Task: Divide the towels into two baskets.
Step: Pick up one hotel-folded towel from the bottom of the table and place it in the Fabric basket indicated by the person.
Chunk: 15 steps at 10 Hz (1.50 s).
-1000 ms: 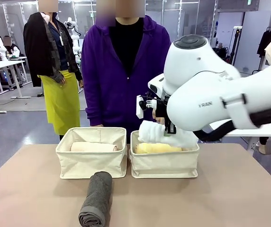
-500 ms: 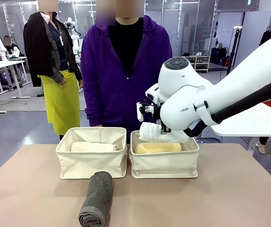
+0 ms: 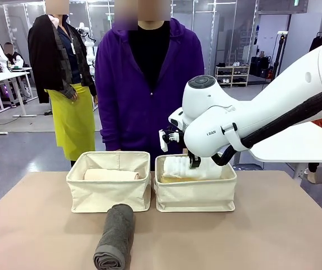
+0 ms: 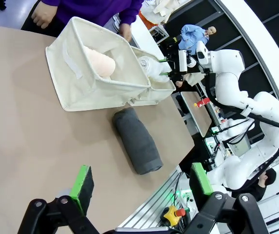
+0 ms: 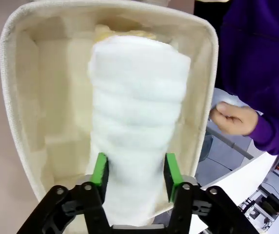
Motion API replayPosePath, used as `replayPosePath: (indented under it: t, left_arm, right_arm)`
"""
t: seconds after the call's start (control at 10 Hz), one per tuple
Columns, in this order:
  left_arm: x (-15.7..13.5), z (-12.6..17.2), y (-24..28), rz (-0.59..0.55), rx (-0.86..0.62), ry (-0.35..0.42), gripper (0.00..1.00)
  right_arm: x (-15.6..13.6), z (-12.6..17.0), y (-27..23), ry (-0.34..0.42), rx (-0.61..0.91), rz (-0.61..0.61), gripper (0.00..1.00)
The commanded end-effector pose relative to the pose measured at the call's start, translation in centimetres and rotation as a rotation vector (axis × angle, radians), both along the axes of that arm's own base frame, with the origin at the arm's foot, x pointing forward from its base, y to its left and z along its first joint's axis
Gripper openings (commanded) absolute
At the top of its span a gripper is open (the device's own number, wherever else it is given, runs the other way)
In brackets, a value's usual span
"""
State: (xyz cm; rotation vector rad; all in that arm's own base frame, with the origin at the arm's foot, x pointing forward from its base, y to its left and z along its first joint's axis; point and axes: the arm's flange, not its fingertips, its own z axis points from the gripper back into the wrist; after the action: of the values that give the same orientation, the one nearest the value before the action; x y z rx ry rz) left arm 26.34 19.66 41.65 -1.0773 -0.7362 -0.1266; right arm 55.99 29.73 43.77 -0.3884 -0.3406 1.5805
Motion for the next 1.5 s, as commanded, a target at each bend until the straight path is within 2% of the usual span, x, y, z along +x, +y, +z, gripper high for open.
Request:
replayPosePath:
  t: [0.0, 0.4, 0.5, 1.4]
  left_arm:
    - [-0.4, 0.3, 0.0, -0.003, -0.011, -0.008, 1.00]
    - [-0.4, 0.3, 0.0, -0.003, -0.011, -0.008, 1.00]
    - [-0.4, 0.3, 0.0, -0.003, -0.011, -0.008, 1.00]
    - [-0.4, 0.3, 0.0, -0.003, -0.011, -0.008, 1.00]
  right_arm:
    - [0.3, 0.9, -0.6, 0.027, -0.003, 0.022, 1.00]
    - [-1.2, 1.9, -1.2, 0.006, 0.050, -0.019, 0.99]
    - [0.1, 0.5, -0.3, -0.001, -0.004, -0.002, 0.99]
    - [0.1, 0.5, -0.3, -0.001, -0.004, -0.002, 0.99]
